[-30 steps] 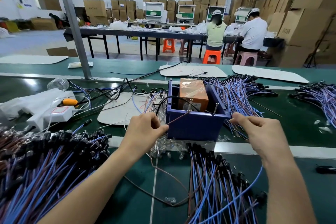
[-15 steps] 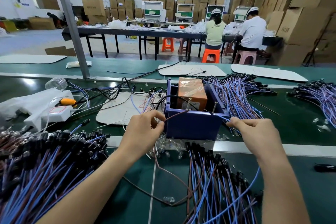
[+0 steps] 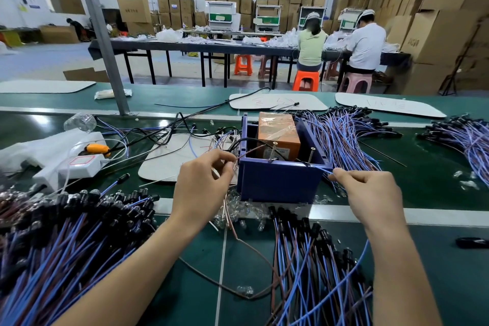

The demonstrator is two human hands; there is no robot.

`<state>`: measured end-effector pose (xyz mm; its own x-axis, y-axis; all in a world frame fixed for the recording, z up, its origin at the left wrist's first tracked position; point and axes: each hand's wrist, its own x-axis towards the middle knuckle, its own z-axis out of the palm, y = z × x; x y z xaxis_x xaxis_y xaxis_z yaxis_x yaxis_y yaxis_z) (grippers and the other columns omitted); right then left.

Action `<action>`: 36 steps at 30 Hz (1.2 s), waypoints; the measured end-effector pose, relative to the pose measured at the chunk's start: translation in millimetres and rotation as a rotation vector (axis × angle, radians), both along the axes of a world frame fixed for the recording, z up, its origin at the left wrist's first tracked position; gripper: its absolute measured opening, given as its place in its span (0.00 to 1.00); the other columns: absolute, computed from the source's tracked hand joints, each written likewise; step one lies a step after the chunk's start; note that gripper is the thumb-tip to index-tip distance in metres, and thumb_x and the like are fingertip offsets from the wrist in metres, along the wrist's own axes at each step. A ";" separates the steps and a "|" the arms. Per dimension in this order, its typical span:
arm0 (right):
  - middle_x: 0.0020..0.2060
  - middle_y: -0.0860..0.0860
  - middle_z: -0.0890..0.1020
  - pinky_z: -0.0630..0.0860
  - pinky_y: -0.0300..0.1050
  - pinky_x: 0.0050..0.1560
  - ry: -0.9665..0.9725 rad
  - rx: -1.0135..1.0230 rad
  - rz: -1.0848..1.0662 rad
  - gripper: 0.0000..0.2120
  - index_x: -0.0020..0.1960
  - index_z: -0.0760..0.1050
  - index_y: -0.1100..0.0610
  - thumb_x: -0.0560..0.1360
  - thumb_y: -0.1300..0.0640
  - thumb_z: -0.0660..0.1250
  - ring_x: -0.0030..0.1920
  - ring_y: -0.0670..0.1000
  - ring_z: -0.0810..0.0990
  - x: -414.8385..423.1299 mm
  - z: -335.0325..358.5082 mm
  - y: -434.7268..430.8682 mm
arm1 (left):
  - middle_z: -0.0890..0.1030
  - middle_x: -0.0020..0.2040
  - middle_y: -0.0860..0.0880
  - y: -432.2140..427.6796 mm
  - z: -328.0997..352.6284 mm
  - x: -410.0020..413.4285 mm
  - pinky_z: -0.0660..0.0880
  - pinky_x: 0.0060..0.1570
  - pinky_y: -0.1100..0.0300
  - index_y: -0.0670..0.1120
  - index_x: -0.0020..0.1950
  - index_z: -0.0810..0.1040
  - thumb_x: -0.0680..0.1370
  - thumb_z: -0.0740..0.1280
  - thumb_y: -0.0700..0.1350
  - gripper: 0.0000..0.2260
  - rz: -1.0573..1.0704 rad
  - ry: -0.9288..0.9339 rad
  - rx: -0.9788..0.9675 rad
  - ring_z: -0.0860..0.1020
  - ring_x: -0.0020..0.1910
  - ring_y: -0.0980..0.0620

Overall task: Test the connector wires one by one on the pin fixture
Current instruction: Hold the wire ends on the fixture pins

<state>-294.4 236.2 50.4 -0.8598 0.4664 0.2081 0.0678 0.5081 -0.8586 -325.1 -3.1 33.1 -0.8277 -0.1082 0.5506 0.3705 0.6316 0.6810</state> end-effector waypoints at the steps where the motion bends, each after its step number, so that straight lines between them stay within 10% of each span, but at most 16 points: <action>1: 0.18 0.50 0.73 0.63 0.44 0.30 0.003 0.004 0.018 0.09 0.41 0.85 0.51 0.76 0.51 0.68 0.28 0.55 0.66 -0.7 -0.6 -0.8 | 0.73 0.25 0.60 -0.5 0.3 -0.1 0.68 0.29 0.69 0.52 0.45 0.82 0.76 0.69 0.43 0.05 0.002 0.001 0.006 0.73 0.25 0.58; 5: 0.36 0.64 0.82 0.66 0.41 0.32 0.017 0.028 0.024 0.09 0.39 0.84 0.49 0.76 0.51 0.68 0.32 0.52 0.69 -2.9 -2.4 -1.5 | 0.75 0.28 0.59 -1.1 -0.1 0.0 0.69 0.31 0.68 0.52 0.46 0.83 0.76 0.68 0.44 0.04 -0.011 -0.028 -0.051 0.73 0.26 0.59; 15: 0.22 0.56 0.73 0.65 0.44 0.32 0.024 -0.003 0.014 0.09 0.40 0.84 0.50 0.76 0.51 0.68 0.29 0.50 0.65 -1.0 -2.1 0.2 | 0.77 0.31 0.58 -0.4 -5.0 -1.7 0.71 0.33 0.64 0.52 0.46 0.83 0.76 0.68 0.44 0.05 -0.069 -0.094 -0.089 0.72 0.26 0.60; 20: 0.34 0.63 0.81 0.67 0.40 0.33 0.071 0.004 0.012 0.15 0.30 0.78 0.45 0.75 0.52 0.68 0.33 0.56 0.69 -0.7 -0.4 -0.4 | 0.78 0.32 0.57 -0.6 -4.7 -1.6 0.72 0.33 0.63 0.52 0.47 0.83 0.76 0.68 0.44 0.05 -0.087 -0.115 -0.089 0.73 0.28 0.58; 24: 0.20 0.53 0.72 0.65 0.43 0.31 0.022 -0.003 0.018 0.10 0.38 0.84 0.51 0.76 0.52 0.68 0.28 0.53 0.66 -1.9 -2.4 -0.9 | 0.78 0.32 0.56 0.2 -4.8 -0.3 0.72 0.33 0.62 0.51 0.47 0.83 0.76 0.68 0.44 0.05 -0.102 -0.123 -0.091 0.74 0.28 0.56; 29: 0.36 0.63 0.82 0.68 0.40 0.34 0.019 0.000 0.019 0.10 0.36 0.83 0.48 0.75 0.52 0.69 0.33 0.54 0.71 -3.5 -4.5 -1.8 | 0.77 0.31 0.56 1.9 -5.0 0.2 0.69 0.32 0.66 0.52 0.46 0.83 0.75 0.68 0.43 0.05 -0.113 -0.141 -0.091 0.73 0.27 0.59; 36: 0.21 0.52 0.69 0.65 0.41 0.32 -0.018 -0.021 0.029 0.11 0.33 0.81 0.47 0.74 0.52 0.69 0.27 0.50 0.65 -1.5 -3.0 -1.8 | 0.76 0.29 0.56 3.5 -4.3 1.3 0.68 0.31 0.66 0.51 0.43 0.83 0.74 0.69 0.41 0.06 -0.125 -0.158 -0.090 0.72 0.26 0.61</action>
<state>-295.9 234.4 47.4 -0.8764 0.4456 0.1824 0.0693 0.4916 -0.8680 -323.7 0.4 28.8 -0.9085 0.0441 0.4156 0.3425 0.6483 0.6800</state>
